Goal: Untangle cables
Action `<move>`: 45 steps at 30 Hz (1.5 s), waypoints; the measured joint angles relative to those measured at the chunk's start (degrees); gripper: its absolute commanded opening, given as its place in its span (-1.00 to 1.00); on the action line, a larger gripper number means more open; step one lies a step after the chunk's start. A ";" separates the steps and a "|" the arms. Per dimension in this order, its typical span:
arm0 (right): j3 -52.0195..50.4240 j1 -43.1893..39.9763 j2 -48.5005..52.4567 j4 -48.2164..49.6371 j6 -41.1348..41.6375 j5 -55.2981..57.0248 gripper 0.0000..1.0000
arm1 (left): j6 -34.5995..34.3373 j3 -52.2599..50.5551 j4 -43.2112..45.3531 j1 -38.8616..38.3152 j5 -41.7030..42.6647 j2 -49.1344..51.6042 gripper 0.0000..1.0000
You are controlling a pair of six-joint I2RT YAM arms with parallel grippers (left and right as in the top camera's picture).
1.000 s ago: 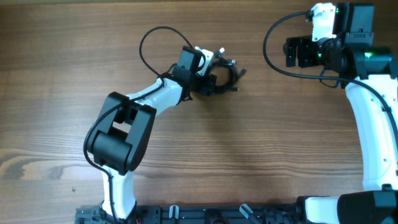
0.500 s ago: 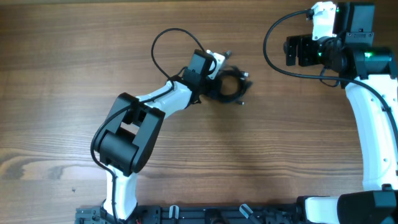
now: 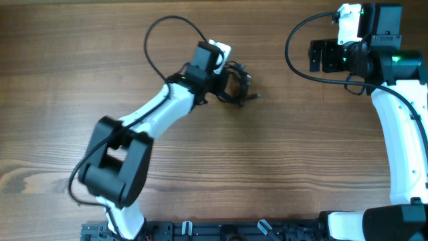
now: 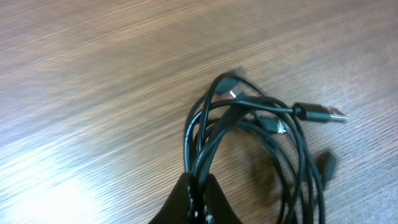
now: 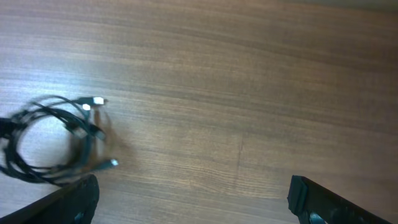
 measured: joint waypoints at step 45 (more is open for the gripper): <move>-0.72 15.91 12.26 18.60 9.92 -33.42 -0.91 | -7.21 0.39 -2.69 8.20 18.56 -26.56 -0.92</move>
